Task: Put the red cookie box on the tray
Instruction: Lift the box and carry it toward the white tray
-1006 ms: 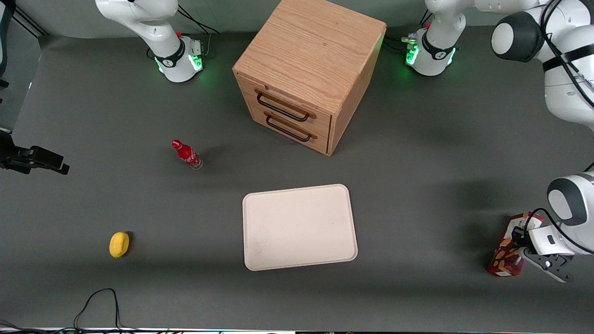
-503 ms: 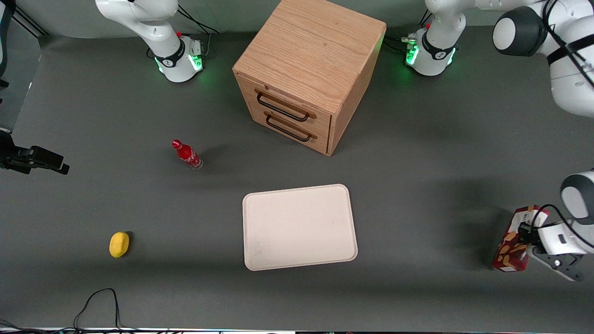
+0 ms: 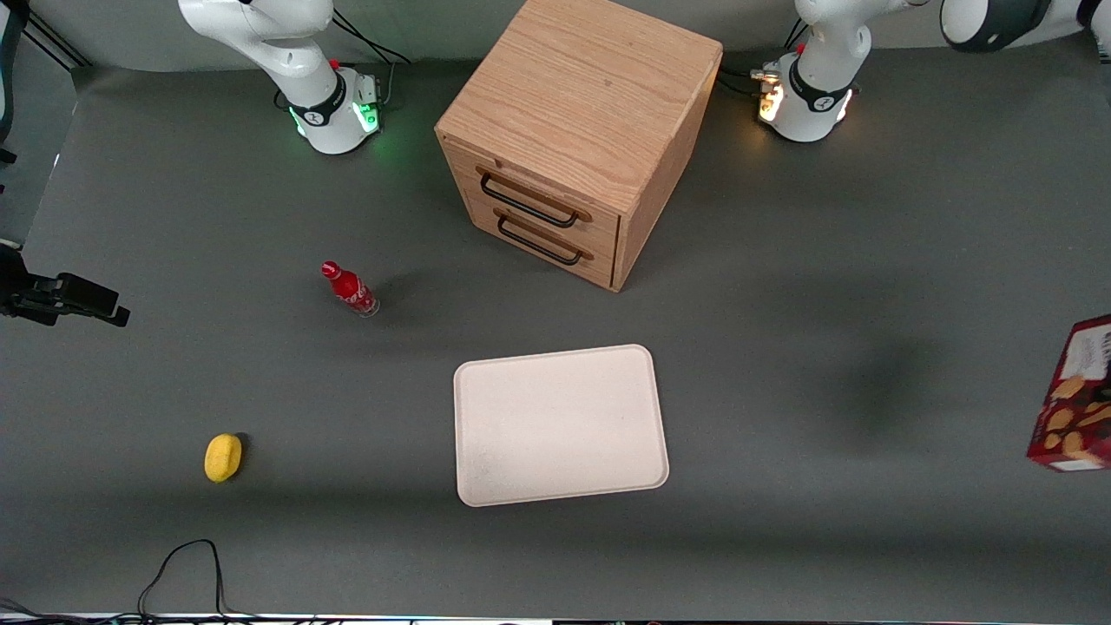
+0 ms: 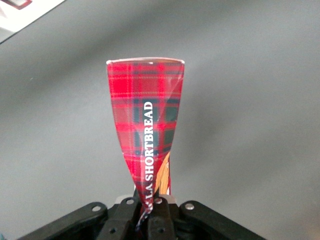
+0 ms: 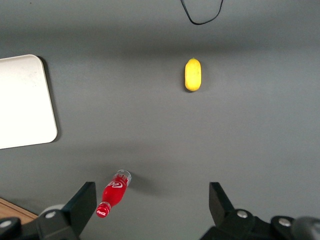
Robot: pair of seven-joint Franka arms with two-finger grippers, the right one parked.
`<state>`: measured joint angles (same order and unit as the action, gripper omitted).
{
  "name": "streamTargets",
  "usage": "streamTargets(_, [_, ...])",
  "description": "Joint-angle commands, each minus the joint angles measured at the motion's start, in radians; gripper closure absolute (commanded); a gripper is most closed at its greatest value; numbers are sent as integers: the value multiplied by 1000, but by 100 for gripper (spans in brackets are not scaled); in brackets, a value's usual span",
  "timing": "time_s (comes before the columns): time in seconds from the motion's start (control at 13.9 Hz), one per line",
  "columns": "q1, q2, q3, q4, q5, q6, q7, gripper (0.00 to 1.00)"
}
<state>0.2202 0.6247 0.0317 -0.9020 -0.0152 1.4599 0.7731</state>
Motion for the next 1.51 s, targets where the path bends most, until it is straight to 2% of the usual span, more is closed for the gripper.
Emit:
streamTargets(0.0, [-5,-77,8,-11,18,-70,-28,100])
streamTargets(0.14, [-21,-83,1,-12,18,-78,-87,100])
streamTargets(0.22, [-31,-97,-16,-12,11,-98,-197,100])
streamTargets(0.36, [-122,-114,-38,-12,11,-122,-404,100])
streamTargets(0.65, [-361,-125,-38,-12,11,-147,-778,100])
streamTargets(0.93, [-611,-109,-33,-18,12,-81,-1145,100])
streamTargets(1.22, [-746,-86,-41,-21,9,17,-1340,100])
streamTargets(1.44, [-774,-39,-41,-23,8,54,-1396,100])
